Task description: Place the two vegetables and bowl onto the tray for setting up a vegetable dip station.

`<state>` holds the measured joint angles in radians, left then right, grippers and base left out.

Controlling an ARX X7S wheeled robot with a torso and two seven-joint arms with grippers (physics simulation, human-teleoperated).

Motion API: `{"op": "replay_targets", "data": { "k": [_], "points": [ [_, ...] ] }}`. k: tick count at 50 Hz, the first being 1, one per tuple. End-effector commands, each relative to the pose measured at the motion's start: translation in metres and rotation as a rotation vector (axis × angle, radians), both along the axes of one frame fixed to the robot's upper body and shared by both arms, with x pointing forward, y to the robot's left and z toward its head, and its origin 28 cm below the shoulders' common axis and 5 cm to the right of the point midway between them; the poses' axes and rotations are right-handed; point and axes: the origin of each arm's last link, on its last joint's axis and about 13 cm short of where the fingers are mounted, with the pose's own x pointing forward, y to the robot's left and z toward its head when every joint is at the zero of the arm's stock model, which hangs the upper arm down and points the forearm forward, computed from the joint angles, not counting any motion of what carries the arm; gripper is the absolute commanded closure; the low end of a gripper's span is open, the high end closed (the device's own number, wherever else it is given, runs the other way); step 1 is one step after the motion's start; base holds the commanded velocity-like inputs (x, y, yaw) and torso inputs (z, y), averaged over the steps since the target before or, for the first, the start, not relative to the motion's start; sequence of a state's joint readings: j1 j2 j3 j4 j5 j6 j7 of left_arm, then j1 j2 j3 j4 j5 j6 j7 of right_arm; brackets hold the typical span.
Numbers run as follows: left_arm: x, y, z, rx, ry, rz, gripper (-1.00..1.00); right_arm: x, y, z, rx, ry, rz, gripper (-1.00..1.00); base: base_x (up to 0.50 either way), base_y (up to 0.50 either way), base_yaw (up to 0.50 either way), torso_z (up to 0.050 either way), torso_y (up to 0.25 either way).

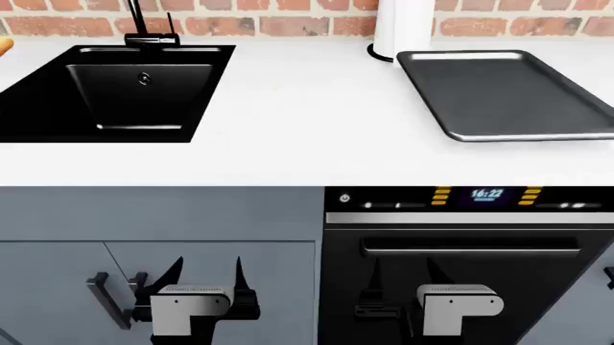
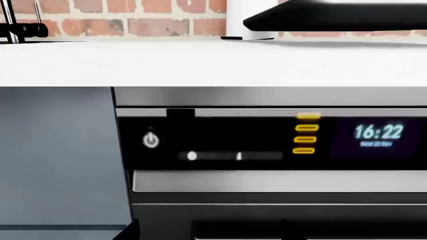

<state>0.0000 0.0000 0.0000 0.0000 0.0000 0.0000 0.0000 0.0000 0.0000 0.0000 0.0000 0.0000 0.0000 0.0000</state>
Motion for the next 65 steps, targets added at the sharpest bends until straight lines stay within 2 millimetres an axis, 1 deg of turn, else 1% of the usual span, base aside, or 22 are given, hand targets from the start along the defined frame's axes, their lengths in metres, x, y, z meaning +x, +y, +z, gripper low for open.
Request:
{"op": "replay_targets", "data": {
  "k": [1, 5, 15, 21, 34, 58, 65],
  "points": [
    [0.001, 0.001, 0.001, -0.003, -0.004, 0.005, -1.0, 0.001, 0.001, -0.001, -0.008, -0.001, 0.002, -1.0, 0.0, 0.0, 0.0, 0.0, 0.0],
    [0.002, 0.0, 0.001, 0.001, 0.002, 0.001, -1.0, 0.001, 0.0, -0.002, 0.003, 0.002, 0.021, -1.0, 0.0, 0.0, 0.0, 0.0, 0.0],
    [0.01, 0.004, -0.007, 0.005, 0.001, 0.002, -1.0, 0.001, 0.0, -0.001, 0.014, 0.006, 0.022, -1.0, 0.0, 0.0, 0.0, 0.0, 0.0],
    [0.01, 0.004, -0.008, 0.008, -0.001, 0.001, -1.0, 0.001, 0.0, -0.001, 0.03, 0.012, 0.028, -1.0, 0.0, -0.49, 0.0, 0.0, 0.0],
    [0.004, 0.001, -0.001, 0.011, -0.006, 0.001, -1.0, 0.002, 0.0, -0.001, 0.036, 0.014, 0.033, -1.0, 0.0, -0.5, 0.0, 0.0, 0.0],
    [0.004, 0.001, -0.001, -0.004, -0.015, -0.002, -1.0, 0.002, 0.0, -0.003, 0.031, 0.015, 0.032, -1.0, 0.0, -0.5, 0.0, 0.0, 0.0],
    [0.005, 0.001, -0.001, 0.001, -0.042, -0.021, -1.0, 0.004, 0.0, -0.004, 0.026, 0.015, 0.032, -1.0, 0.0, -0.5, 0.0, 0.0, 0.0]
  ]
}}
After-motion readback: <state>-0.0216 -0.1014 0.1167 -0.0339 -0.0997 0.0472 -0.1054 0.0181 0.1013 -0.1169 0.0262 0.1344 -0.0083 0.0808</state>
